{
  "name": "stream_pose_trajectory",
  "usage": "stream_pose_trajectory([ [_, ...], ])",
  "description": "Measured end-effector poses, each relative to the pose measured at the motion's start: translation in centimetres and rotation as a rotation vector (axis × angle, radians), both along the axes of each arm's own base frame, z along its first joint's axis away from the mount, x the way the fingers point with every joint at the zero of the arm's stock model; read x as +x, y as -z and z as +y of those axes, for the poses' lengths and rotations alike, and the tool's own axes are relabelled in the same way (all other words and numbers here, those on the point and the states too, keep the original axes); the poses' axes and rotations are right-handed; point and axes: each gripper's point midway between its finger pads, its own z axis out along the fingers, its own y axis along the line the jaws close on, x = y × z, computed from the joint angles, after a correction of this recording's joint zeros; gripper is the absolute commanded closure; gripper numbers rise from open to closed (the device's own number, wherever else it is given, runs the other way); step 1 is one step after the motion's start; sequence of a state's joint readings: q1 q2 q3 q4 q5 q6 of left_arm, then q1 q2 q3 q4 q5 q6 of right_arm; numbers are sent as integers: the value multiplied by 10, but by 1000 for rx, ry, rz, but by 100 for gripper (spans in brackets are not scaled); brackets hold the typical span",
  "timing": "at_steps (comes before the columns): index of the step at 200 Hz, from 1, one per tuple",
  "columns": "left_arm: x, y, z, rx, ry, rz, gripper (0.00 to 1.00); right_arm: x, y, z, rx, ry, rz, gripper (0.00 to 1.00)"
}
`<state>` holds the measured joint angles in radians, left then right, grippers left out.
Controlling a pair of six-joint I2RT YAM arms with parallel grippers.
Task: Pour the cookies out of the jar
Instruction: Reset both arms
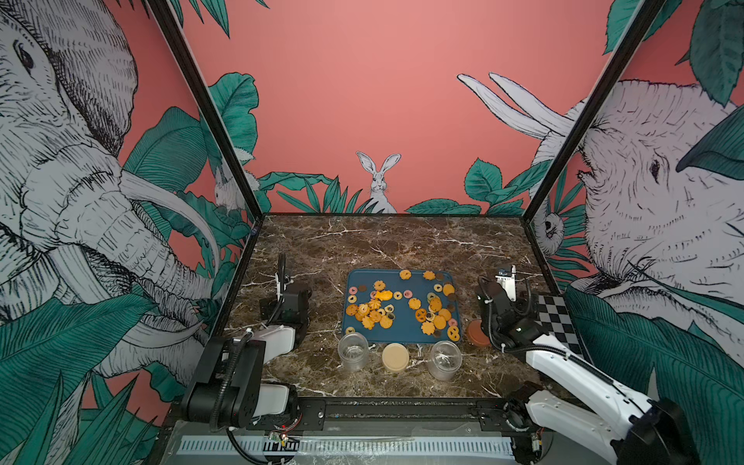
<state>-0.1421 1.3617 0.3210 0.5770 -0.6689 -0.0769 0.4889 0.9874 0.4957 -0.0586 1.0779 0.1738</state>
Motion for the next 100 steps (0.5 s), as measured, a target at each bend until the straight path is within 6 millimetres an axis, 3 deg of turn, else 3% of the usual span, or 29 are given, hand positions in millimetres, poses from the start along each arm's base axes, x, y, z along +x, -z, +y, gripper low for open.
stream_pose_trajectory([
  [26,14,-2,1,-34,42,-78,1,9,26,-24,-21,88,5,0],
  [60,37,-13,-20,-72,204,-142,0,50,55,-20,33,3,-5,1],
  [77,48,-5,-32,-80,279,-145,0,69,72,-17,69,-60,-11,1],
  [100,51,4,-38,-94,321,-115,0,76,106,-24,178,-169,-2,0],
])
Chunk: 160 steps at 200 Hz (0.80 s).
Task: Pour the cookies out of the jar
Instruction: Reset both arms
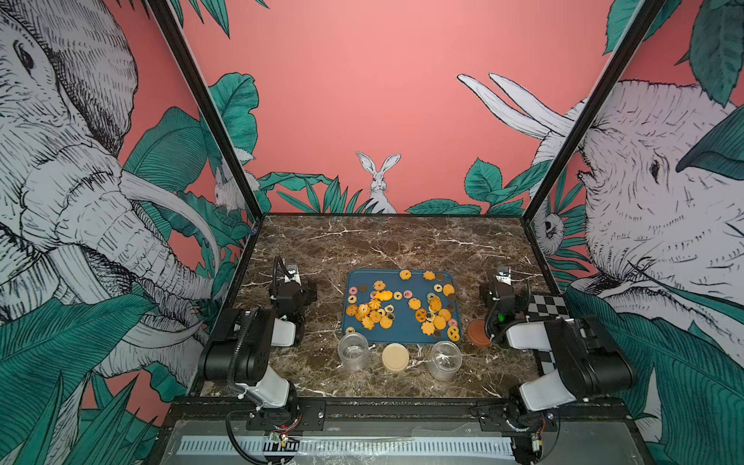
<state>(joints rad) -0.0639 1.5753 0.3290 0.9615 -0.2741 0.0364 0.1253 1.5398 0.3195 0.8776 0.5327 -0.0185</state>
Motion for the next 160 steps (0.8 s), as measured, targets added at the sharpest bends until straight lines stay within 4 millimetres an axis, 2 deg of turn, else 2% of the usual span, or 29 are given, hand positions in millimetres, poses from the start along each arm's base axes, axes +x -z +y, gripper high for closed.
stream_pose_trajectory([
  [18,4,-3,-2,-3,12,-2,0,1,19,-9,99,-49,38,0],
  [29,6,-6,-2,2,17,-11,0,9,14,-9,143,-80,14,1],
  [57,9,-9,-6,8,26,-12,0,24,-2,7,202,-175,-56,1],
  [84,9,-7,-6,10,29,-1,1,26,-4,15,224,-214,-64,1],
  [160,11,-9,-7,11,29,-5,0,28,-5,19,238,-236,-71,1],
])
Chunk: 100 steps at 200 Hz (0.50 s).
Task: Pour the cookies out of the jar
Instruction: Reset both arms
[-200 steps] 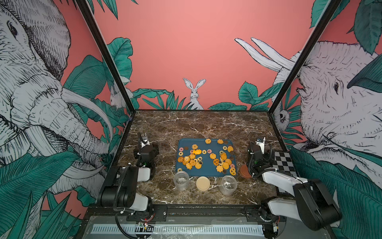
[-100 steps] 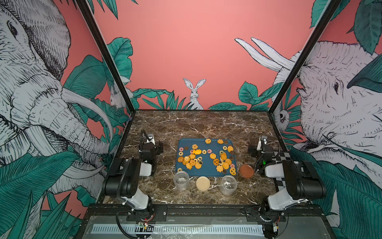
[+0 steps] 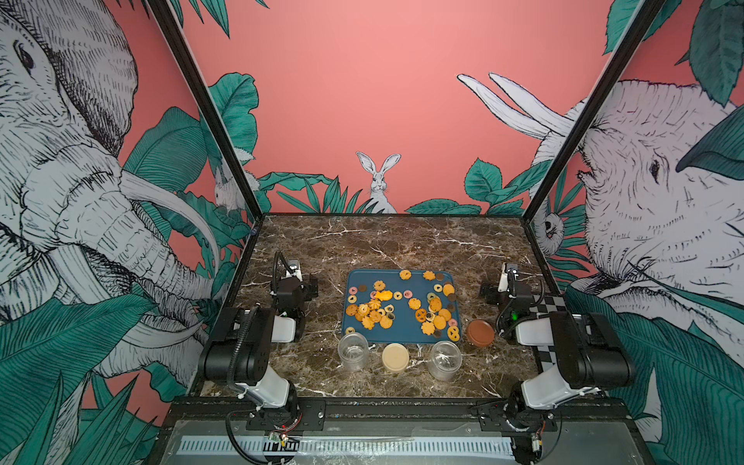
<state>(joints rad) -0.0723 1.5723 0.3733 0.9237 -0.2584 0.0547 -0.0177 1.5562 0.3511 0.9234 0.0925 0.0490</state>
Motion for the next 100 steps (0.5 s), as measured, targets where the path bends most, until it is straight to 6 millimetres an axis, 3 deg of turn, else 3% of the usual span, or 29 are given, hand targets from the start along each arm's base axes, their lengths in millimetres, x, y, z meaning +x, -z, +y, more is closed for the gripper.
stream_pose_trajectory([
  [100,0,2,0,2,2,8,0,0,0,0,0,-1,0,1],
])
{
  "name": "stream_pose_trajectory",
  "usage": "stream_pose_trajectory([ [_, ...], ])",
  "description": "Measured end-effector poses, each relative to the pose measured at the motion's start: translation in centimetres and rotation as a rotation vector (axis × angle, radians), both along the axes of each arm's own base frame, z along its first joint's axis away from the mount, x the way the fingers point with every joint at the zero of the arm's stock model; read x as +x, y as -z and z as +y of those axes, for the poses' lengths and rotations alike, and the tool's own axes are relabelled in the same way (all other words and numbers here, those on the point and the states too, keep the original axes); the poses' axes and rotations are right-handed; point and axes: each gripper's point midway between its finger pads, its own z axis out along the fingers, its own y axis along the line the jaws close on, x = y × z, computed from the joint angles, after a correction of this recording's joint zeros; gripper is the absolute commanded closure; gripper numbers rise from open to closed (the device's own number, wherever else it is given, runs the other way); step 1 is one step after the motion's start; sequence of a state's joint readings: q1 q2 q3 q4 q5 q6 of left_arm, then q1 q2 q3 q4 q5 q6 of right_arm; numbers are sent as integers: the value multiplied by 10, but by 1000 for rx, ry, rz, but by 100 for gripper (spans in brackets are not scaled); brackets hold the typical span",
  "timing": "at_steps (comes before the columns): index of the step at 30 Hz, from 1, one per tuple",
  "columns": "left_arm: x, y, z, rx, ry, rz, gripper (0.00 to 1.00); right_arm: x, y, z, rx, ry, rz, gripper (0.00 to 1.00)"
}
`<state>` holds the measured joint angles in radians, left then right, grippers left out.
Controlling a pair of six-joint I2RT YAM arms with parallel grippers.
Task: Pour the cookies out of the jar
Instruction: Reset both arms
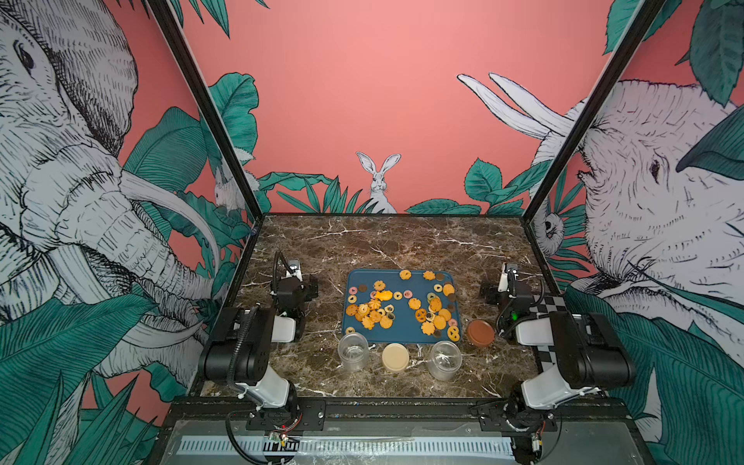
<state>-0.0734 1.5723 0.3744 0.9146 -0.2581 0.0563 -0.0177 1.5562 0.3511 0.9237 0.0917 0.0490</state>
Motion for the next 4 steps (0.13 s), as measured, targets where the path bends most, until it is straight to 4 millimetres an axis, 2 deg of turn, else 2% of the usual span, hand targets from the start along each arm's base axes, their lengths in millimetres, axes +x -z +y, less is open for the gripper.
stream_pose_trajectory([
  [4,2,0,-2,4,14,8,0,0,1,3,4,-18,3,1],
])
